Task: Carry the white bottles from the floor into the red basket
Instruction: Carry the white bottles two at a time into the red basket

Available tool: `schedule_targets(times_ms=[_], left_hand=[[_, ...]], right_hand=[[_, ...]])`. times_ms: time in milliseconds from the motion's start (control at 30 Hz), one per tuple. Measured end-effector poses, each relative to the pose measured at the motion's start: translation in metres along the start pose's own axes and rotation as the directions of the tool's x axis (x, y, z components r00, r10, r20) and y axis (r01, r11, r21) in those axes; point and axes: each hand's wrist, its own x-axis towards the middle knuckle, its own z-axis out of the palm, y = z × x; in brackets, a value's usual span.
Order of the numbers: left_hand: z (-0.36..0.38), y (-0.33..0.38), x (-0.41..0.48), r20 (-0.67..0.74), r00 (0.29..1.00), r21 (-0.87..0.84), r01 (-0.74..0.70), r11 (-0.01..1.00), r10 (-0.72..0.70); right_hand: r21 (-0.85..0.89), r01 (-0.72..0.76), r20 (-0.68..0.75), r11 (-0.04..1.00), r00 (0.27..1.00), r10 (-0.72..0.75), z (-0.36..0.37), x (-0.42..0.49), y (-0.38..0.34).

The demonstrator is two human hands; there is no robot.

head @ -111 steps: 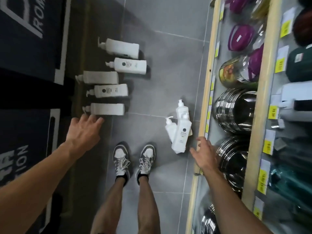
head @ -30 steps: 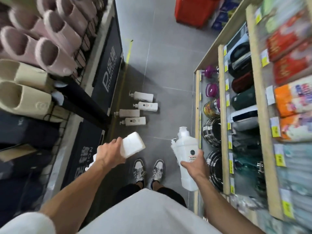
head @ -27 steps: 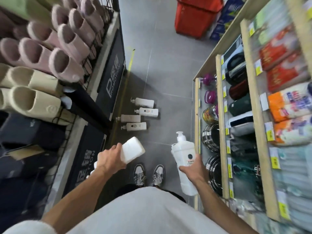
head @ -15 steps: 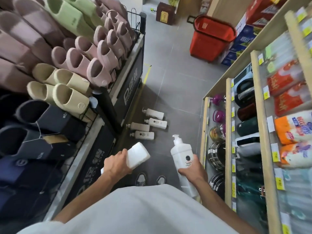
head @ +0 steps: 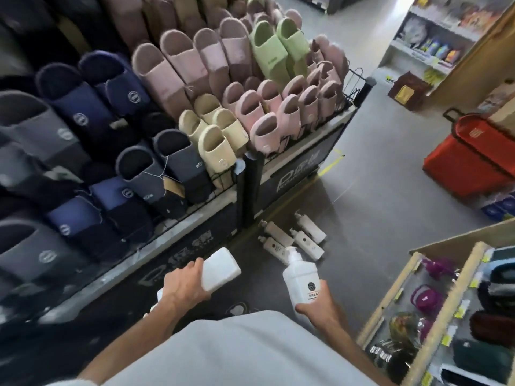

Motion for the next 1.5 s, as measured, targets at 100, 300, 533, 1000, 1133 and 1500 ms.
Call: schedule_targets(times_ms=[100, 300, 533, 1000, 1133, 1500], left_hand=[[0.014, -0.002, -0.023, -0.026, 0.993, -0.062, 0.115, 0.991, -0.117], [0.038, -0.007, -0.071, 0.004, 0.944, -0.194, 0.324, 0.926, -0.330], [0.073, -0.030, -0.134, 0.023, 0.831, -0.282, 0.539, 0.794, -0.556], [0.177, -0.080, -0.302, 0.259, 0.527, -0.430, 0.813, 0.392, -0.809], [0.200, -0.093, -0.343, 0.314, 0.437, -0.456, 0.848, 0.270, -0.843], [0.238, -0.126, -0.417, 0.417, 0.184, -0.503, 0.862, -0.057, -0.890]], right_hand=[[-0.078, 0.110, 0.058, 0.991, 0.993, -0.106, -0.009, 0.015, -0.011], [-0.255, 0.315, 0.176, 0.914, 0.945, -0.277, -0.019, 0.036, -0.035], [-0.395, 0.519, 0.317, 0.758, 0.851, -0.418, -0.002, 0.023, -0.070], [-0.511, 0.795, 0.598, 0.327, 0.602, -0.530, 0.109, -0.085, -0.139], [-0.506, 0.834, 0.648, 0.220, 0.536, -0.541, 0.146, -0.118, -0.153], [-0.408, 0.907, 0.813, -0.106, 0.308, -0.494, 0.252, -0.209, -0.188]])
